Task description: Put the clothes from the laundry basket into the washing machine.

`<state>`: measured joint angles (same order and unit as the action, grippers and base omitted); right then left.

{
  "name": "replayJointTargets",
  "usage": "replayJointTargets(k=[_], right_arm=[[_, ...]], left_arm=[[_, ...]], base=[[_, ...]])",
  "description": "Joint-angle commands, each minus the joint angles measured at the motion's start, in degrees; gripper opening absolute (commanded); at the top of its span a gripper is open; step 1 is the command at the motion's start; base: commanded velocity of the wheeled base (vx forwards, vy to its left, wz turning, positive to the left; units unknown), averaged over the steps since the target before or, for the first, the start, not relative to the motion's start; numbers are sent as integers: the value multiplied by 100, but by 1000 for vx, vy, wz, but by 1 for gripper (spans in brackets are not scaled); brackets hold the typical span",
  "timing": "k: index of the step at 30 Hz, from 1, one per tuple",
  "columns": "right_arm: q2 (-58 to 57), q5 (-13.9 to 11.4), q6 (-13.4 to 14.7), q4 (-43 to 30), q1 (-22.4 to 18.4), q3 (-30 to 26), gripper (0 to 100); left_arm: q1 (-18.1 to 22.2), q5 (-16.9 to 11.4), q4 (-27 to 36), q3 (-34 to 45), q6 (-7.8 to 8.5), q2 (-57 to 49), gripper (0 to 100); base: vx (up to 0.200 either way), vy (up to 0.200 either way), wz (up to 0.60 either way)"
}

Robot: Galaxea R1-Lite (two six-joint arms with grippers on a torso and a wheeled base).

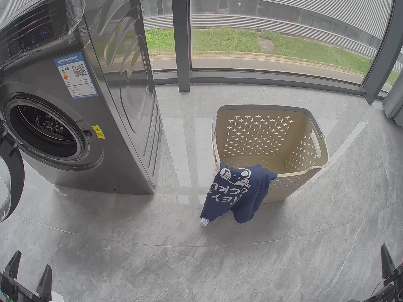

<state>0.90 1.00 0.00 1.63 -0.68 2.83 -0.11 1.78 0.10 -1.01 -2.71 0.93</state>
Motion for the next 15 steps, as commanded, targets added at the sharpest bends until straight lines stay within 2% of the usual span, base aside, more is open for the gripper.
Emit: replayJointTargets(k=[1,3,4,5,6,7,10,11,12,15], right_arm=[[332,-311,-53,-67,16,640,100],[894,-829,35,-93,7,587,100],[1298,-1084,176,-102,7,570,100],[1351,-1111,202,-93,7,570,100],[2019,-1357,563,-14,7,596,100],[2415,-1462,677,48,16,614,100],[3434,-1603,554,522,112,614,100],[3434,-1603,554,522,112,614,100],[4155,-1585,431,1006,323,596,100],[5095,-1541,457,1656,684,596,100]], left_arm=[[2,-2,-1,92,-2,-93,100],[2,-11,-1,92,-11,-93,100],[2,-20,-1,92,-11,-93,100],[-7,-20,-1,92,-2,-93,100],[-7,-20,-1,92,-2,-93,100],[-7,-20,-1,92,-2,-93,100],[-7,-20,-1,92,-11,-93,100],[-7,-20,-1,92,-11,-93,100],[2,-20,-1,92,-11,-93,100],[-7,-20,-1,92,-2,-93,100]], base=[[0,0,0],[0,0,0],[0,0,0],[0,0,0],[0,0,0],[0,0,0],[0,0,0],[200,0,0],[200,0,0],[200,0,0]])
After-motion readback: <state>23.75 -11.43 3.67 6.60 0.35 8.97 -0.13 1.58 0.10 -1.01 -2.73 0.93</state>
